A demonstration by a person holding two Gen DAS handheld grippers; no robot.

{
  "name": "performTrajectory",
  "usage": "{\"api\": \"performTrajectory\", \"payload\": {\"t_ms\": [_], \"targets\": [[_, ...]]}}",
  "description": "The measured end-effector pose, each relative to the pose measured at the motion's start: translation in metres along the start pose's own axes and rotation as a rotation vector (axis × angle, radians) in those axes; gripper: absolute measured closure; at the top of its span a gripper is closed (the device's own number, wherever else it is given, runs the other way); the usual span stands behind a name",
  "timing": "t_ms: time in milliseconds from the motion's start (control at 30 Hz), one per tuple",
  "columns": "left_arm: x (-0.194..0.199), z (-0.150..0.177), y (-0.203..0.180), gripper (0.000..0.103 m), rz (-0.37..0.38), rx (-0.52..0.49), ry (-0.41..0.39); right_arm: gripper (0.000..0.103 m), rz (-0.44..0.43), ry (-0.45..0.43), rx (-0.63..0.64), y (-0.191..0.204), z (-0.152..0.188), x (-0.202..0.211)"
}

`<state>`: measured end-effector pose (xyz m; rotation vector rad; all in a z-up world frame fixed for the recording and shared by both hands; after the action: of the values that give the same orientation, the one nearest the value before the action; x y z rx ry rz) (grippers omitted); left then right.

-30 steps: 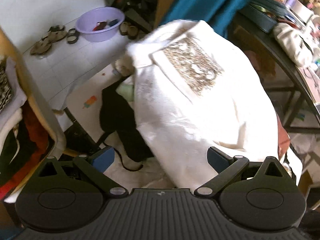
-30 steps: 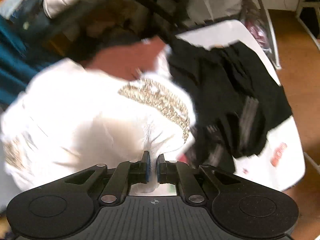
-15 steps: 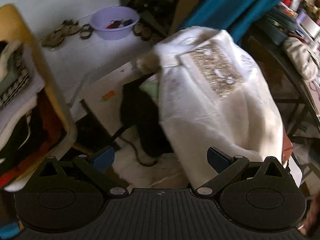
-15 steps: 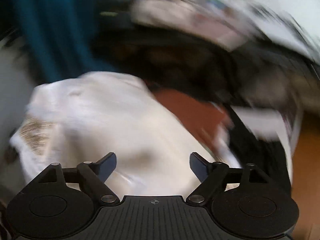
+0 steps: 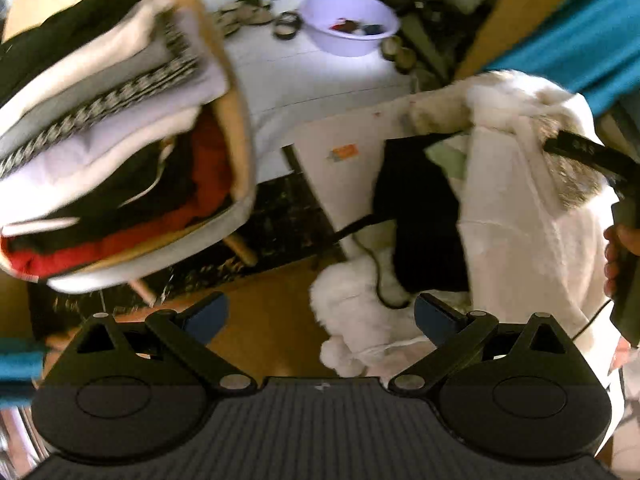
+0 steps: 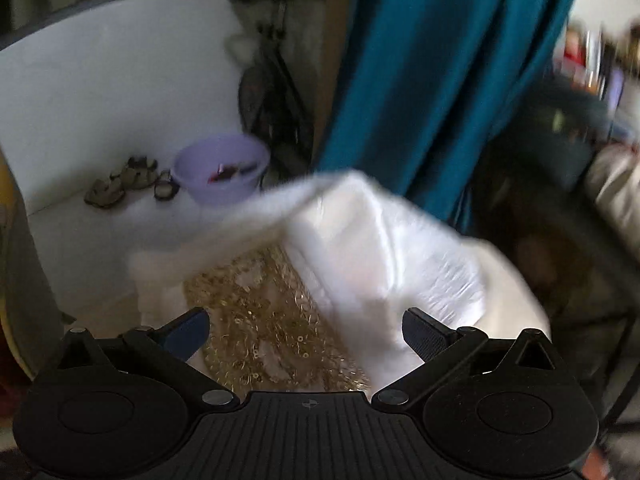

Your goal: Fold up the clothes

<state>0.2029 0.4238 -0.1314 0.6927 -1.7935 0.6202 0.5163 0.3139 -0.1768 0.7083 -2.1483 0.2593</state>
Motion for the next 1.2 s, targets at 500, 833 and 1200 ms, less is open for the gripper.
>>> {"api": "performTrajectory", "payload": {"t_ms": [500, 833, 1200], "targets": [[-0.001, -0.016, -0.060, 0.002, 0.098, -0.139, -0.014, 0.096, -0.082, -0.195, -0.446, -0.128, 0.031, 0.131], [-0.002, -0.012, -0.129, 0.002, 0.178, -0.348, 0.002, 0.103, 0.345, -0.014, -0.917, -0.267, 0.239, 0.233], [-0.016, -0.020, -0.139, 0.002, 0.154, -0.369, -0.020, 0.072, 0.269, 0.100, -1.118, -0.252, 0.282, 0.213]]}}
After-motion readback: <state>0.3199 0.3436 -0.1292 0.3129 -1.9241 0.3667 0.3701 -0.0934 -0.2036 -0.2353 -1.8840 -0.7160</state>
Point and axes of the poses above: each gripper's, at about its wrist camera, not at the fingertips, and x roughly against the way its jaws point, y to its left, z to its underside, the point moved 4 cm from there along -x, roughly the way its jaws point, and after that the axes turned 5 degrees about -x, right-handed, at the moved point
